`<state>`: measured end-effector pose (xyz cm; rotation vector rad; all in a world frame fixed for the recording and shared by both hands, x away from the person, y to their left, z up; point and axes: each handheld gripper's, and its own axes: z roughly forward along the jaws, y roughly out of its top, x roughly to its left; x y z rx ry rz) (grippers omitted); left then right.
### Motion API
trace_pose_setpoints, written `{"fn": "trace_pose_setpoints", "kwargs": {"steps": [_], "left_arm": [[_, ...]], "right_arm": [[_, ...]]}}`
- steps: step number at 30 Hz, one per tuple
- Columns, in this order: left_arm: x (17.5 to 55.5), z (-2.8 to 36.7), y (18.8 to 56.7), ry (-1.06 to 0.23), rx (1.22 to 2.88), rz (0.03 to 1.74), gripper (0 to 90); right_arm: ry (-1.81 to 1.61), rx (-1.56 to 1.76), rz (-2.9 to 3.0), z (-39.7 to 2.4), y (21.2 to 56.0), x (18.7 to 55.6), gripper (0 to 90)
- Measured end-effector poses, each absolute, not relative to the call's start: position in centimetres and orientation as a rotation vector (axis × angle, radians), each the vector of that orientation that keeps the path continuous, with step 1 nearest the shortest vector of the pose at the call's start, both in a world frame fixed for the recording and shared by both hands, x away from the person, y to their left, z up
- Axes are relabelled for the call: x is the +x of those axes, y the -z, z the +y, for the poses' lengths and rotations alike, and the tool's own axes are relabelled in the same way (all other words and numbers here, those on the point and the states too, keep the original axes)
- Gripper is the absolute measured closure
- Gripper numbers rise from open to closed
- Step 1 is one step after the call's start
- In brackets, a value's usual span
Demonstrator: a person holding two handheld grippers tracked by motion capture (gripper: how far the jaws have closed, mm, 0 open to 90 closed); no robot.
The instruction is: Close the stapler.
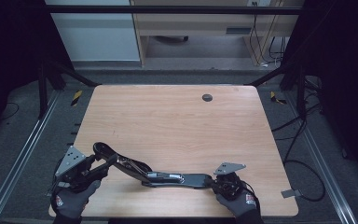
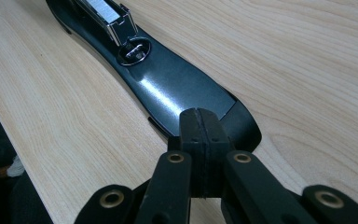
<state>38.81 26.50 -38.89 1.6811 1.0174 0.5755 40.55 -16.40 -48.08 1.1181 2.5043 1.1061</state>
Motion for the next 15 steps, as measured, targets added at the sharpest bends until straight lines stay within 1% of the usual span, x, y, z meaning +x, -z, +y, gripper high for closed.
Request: {"fn": "trace_pose_setpoints", "kwargs": {"steps": [15], "left_arm": [[38.72, 25.42, 38.27, -0.583, 1.692, 0.986, 56.5]], "right_arm": [[-1.088, 1.131, 2.515, -16.24, 48.41, 40.73, 90.0]]}}
